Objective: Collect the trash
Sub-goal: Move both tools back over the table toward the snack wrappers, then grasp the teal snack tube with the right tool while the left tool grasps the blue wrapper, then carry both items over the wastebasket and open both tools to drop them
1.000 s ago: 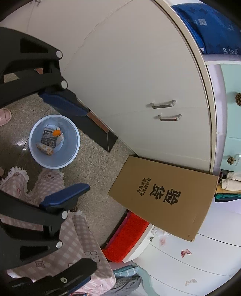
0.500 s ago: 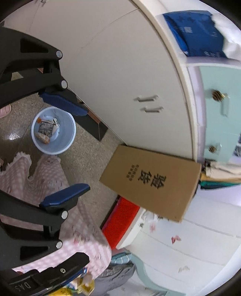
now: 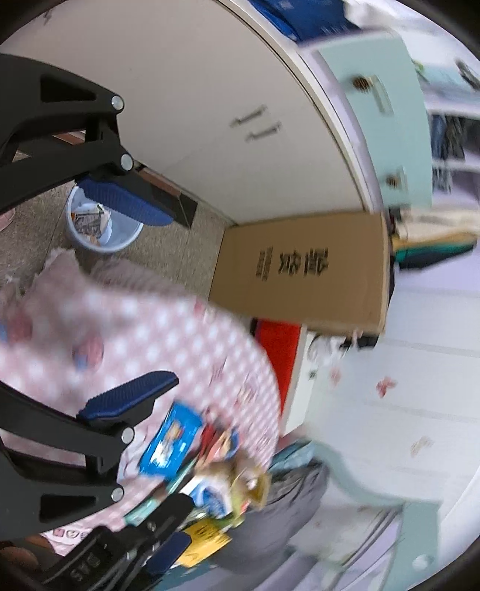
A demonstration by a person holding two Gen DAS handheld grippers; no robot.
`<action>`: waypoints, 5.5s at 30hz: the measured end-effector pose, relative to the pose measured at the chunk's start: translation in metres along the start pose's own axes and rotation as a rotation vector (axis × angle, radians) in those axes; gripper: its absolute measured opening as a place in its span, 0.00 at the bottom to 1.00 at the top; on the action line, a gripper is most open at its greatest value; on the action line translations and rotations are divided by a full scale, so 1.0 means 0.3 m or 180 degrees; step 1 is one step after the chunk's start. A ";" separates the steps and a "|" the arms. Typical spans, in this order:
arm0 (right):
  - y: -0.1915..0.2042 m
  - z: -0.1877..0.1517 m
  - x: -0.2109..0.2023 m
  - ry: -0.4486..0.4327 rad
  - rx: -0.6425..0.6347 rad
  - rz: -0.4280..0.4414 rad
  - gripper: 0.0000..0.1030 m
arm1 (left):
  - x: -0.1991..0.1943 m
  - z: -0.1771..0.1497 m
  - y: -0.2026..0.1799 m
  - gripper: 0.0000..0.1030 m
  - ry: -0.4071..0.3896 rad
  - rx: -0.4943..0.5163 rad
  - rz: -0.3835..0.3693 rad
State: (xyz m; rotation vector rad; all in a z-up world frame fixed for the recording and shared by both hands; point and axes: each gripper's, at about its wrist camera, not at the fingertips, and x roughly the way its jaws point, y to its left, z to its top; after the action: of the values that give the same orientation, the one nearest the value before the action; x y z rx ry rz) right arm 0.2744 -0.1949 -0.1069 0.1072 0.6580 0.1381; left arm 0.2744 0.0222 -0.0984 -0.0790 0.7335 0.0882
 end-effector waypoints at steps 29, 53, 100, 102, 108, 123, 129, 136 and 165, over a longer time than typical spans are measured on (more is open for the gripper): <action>-0.345 -0.031 0.176 0.0632 0.0266 0.0392 0.29 | 0.211 -0.110 -0.601 0.78 0.0257 0.1497 -0.0061; -0.192 -0.065 0.054 0.0427 0.0084 0.0533 0.09 | 0.103 -0.096 -0.346 0.00 0.0194 0.0699 -0.0749; -0.006 -0.115 0.068 0.0462 -0.0002 0.0379 0.23 | 0.063 -0.178 -0.039 0.55 0.0312 -0.0012 -0.0974; -0.011 -0.115 0.071 0.0465 0.0024 0.0389 0.23 | 0.078 -0.169 -0.052 0.55 0.0335 0.0005 -0.0930; -0.020 -0.113 0.081 0.0464 0.0072 0.0461 0.24 | 0.130 -0.146 -0.121 0.55 0.0417 0.0134 -0.0709; 0.180 -0.071 0.065 0.0372 -0.0168 0.0694 0.23 | 0.100 -0.132 -0.029 0.08 0.0180 0.0195 -0.0739; 0.323 -0.060 0.090 0.0400 -0.0304 0.0858 0.23 | 0.081 -0.134 0.106 0.08 0.0097 -0.0040 -0.0697; 0.565 -0.062 0.167 0.0504 -0.0509 0.1171 0.23 | 0.084 -0.154 0.347 0.08 0.0019 -0.0336 -0.0074; 0.949 -0.192 0.545 0.0741 -0.0782 0.1194 0.59 | 0.356 -0.221 0.824 0.08 0.0413 -0.0821 0.0936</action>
State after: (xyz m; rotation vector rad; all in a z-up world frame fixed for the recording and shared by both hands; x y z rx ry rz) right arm 0.3402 0.1153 -0.2100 -0.0243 0.8430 0.5978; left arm 0.2827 0.2667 -0.2293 -0.2244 0.8570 0.4622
